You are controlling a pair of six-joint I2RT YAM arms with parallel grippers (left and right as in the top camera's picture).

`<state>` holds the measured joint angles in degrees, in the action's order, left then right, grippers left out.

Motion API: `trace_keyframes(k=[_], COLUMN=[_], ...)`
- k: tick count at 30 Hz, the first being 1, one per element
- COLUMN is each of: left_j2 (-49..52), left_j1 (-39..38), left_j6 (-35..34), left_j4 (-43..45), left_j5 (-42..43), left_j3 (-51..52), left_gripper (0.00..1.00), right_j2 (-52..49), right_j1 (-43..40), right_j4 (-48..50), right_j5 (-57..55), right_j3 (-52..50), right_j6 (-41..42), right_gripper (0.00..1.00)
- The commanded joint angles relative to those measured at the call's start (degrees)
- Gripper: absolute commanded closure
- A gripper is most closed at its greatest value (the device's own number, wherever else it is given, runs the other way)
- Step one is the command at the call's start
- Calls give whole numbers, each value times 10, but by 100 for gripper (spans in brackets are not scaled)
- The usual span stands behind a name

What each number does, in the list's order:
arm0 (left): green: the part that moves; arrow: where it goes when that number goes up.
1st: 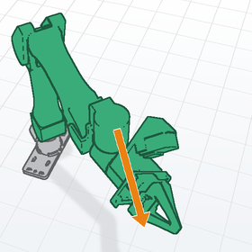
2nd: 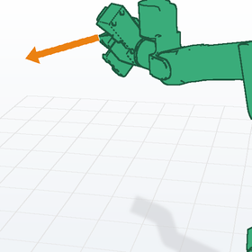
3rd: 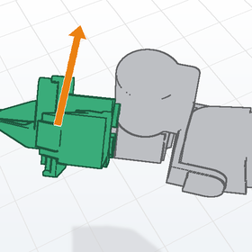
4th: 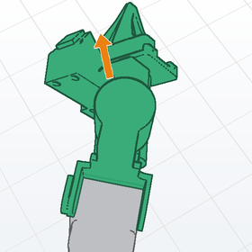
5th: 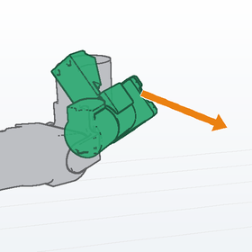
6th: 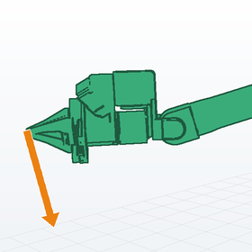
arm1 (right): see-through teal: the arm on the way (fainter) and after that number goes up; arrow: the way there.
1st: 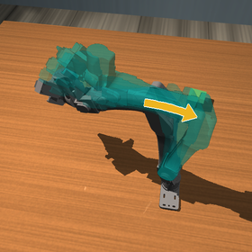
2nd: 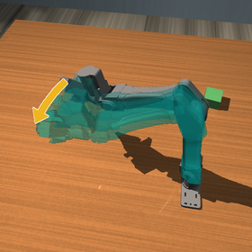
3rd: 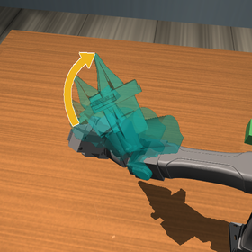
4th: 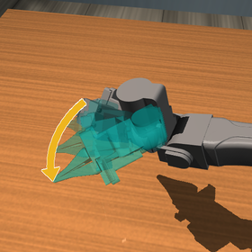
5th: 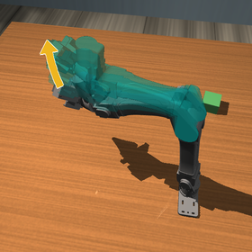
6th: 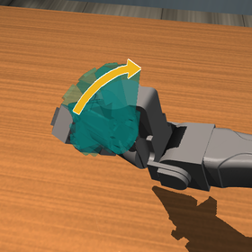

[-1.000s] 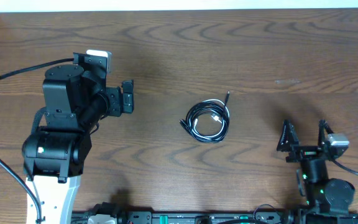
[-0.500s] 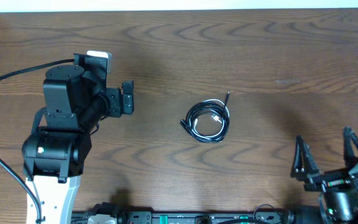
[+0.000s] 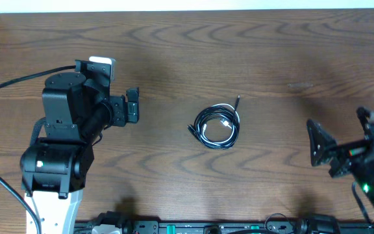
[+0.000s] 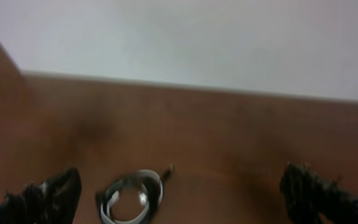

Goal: Untangle cables

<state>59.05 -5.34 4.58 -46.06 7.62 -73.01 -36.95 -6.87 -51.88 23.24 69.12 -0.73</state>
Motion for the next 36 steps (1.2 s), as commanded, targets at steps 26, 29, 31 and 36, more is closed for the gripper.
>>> trace_keyframes(k=[26,29,31,36], left_j2=[33,46,54,76], left_j1=[-31,-46,-52,-56], left_j6=[22,25,25,25], left_j4=[-1,-1,-1,2], left_j5=[60,56,52,53], left_j3=[-11,-11,-11,-11], left_gripper=[2,2,2,7], right_j2=[-299,-315,-323,-335], right_j1=[6,6,6,6], right_j4=[-148,-148,-148,-148], right_j5=[2,2,1,-7], right_j3=[163,163,163,163], right_j6=[-112,-114,-118,-118], right_gripper=[2,11,20,15])
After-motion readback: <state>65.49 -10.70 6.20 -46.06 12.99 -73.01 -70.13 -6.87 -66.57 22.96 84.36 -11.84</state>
